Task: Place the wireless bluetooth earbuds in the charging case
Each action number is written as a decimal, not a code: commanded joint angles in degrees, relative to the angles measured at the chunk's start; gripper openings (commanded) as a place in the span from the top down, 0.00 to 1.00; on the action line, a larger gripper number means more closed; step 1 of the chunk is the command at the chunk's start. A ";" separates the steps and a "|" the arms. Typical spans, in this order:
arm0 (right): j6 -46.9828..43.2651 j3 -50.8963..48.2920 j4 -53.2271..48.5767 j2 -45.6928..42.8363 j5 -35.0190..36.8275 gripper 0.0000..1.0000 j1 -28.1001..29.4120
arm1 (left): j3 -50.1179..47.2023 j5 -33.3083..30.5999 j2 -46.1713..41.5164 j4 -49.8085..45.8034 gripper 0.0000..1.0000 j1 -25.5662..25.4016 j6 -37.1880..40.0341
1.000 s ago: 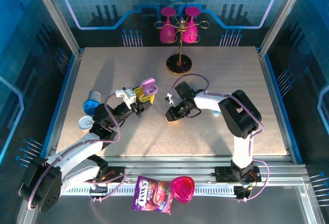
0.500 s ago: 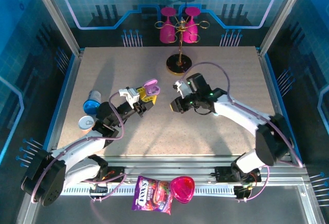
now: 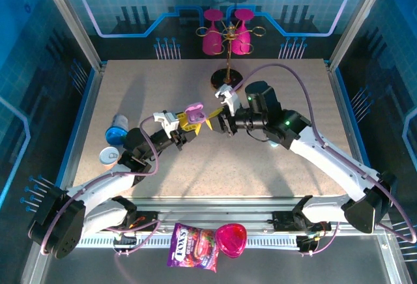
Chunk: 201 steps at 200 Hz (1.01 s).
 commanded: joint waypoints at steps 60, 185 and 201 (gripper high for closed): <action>-3.13 4.13 -1.43 4.41 0.91 0.82 1.26 | 2.11 4.28 -1.69 -0.66 0.72 -0.27 -3.26; -2.20 1.51 0.84 5.48 0.57 0.82 0.90 | 2.97 4.68 -1.60 1.16 0.73 -0.32 -6.17; -2.11 1.38 0.86 5.67 0.54 0.82 0.90 | 3.00 4.56 -1.60 1.35 0.73 -0.27 -6.33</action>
